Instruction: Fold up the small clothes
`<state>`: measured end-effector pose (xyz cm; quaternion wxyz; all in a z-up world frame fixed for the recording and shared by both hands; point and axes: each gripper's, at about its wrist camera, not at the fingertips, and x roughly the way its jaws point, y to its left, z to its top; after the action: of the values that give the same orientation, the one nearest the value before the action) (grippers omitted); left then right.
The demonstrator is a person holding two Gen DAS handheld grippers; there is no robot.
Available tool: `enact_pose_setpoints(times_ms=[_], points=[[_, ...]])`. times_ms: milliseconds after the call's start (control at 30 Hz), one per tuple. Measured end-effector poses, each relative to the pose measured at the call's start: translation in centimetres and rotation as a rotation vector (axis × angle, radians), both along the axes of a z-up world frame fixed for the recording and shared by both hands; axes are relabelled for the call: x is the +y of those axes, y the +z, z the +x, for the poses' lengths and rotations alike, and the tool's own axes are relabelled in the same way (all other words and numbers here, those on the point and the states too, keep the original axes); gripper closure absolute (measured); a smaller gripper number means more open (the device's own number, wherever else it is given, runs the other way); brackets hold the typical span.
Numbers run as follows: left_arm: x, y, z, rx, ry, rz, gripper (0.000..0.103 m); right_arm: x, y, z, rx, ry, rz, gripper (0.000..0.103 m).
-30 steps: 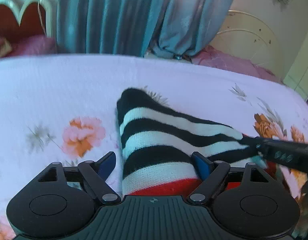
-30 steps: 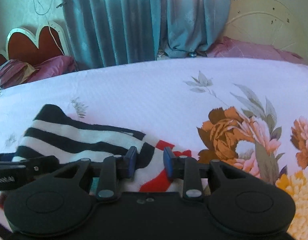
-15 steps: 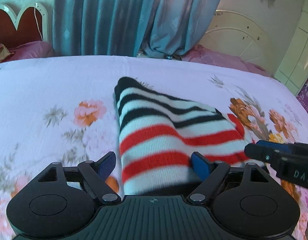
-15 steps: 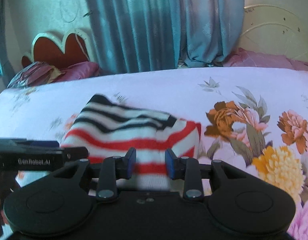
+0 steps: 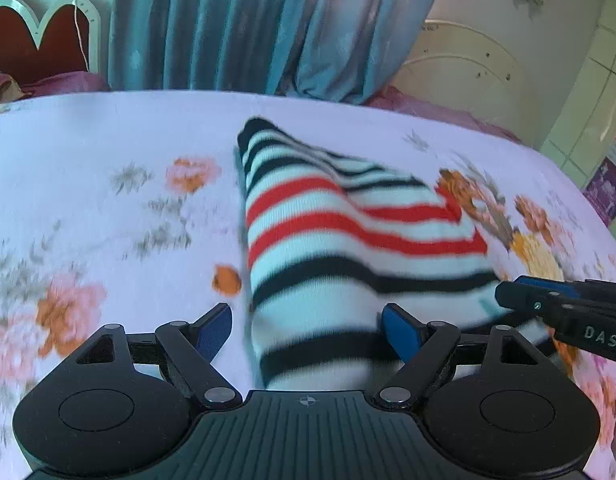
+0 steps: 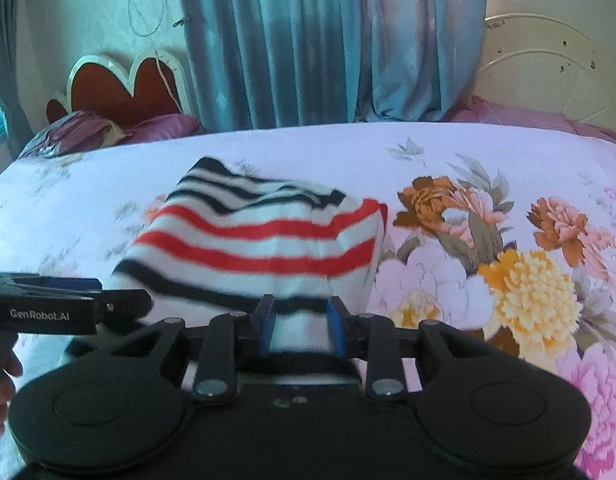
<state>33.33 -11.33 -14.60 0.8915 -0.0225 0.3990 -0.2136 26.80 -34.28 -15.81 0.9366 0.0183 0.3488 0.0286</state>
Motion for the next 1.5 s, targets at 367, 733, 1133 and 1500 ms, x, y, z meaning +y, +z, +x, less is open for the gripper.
enact_pose_setpoints(times_ms=[367,733,1133,1500], points=[[1.4,-2.0,-1.4,0.071,0.021,-0.041,0.013,-0.6,-1.8,-0.9,0.061,-0.017,-0.024,0.067],[1.9,-1.1,-1.0,0.127,0.020,-0.114,0.013,-2.8,-2.2,-1.2,0.115,-0.040,0.143,0.045],[-0.7,-1.2,4.2,0.197,0.031,-0.137,0.012,-4.9,-2.3,4.9,0.157,-0.039,0.328,0.028],[-2.6,-2.6,5.6,0.192,-0.040,-0.128,0.011,-4.5,-4.9,7.7,0.170,-0.031,0.408,0.031]])
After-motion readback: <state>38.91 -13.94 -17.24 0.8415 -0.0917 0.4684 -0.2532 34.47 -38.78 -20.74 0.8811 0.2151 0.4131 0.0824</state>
